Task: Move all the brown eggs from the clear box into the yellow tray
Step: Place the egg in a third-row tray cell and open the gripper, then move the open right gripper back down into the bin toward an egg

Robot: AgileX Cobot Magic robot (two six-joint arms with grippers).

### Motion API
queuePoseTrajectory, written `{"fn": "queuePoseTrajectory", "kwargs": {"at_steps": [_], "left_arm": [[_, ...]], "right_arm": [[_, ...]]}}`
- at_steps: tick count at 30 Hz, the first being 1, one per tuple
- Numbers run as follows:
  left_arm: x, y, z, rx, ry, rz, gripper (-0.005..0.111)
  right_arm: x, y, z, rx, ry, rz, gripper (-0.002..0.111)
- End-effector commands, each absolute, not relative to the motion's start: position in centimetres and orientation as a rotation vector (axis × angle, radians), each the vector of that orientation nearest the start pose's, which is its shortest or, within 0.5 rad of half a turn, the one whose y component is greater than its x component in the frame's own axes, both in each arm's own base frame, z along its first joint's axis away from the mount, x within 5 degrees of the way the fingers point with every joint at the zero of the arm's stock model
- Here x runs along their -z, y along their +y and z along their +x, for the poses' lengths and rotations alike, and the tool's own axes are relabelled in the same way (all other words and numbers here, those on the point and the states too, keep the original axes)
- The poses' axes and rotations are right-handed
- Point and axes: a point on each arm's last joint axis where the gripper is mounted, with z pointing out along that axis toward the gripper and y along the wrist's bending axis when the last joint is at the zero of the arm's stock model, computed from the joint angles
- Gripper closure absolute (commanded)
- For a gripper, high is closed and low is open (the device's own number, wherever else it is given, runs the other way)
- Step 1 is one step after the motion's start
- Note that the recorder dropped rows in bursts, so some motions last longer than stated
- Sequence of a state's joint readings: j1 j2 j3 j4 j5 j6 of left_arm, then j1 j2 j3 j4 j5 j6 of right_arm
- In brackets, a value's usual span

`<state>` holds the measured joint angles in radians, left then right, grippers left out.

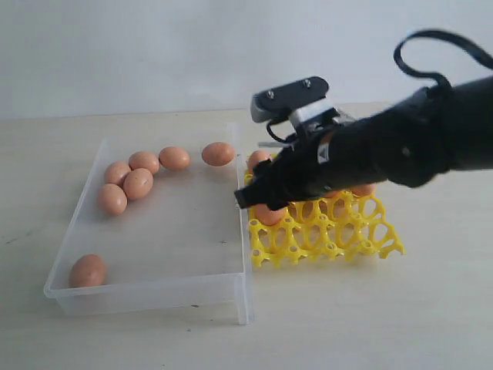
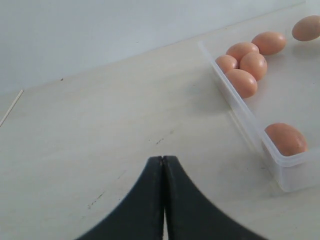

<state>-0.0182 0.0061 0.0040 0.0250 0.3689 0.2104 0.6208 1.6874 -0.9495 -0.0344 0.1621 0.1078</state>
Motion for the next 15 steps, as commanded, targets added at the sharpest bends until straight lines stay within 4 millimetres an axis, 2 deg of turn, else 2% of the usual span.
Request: {"fn": "queuePoseTrajectory", "kwargs": {"at_steps": [1,3,5,9,12,15], "left_arm": [[-18.1,0.0,5.3,-0.154,1.834,0.223,0.107],[-18.1,0.0,5.3,-0.154,1.834,0.223,0.107],[-18.1,0.0,5.3,-0.154,1.834,0.223,0.107],[-18.1,0.0,5.3,-0.154,1.834,0.223,0.107],[-18.1,0.0,5.3,-0.154,1.834,0.223,0.107],[-18.1,0.0,5.3,-0.154,1.834,0.223,0.107]], "right_arm": [[-22.6,24.0,28.1,-0.497,2.405,-0.553,0.053],[-23.2,26.4,28.5,-0.597,2.408,-0.551,0.053],[-23.0,28.9,28.8,-0.703,2.449,-0.532,0.053],[-20.6,33.0,29.1,-0.823,2.569,-0.575,0.053],[-18.8,35.5,29.1,-0.868,2.684,-0.661,0.053],[-17.4,37.1,29.9,-0.917,2.754,-0.671,0.052]]}}
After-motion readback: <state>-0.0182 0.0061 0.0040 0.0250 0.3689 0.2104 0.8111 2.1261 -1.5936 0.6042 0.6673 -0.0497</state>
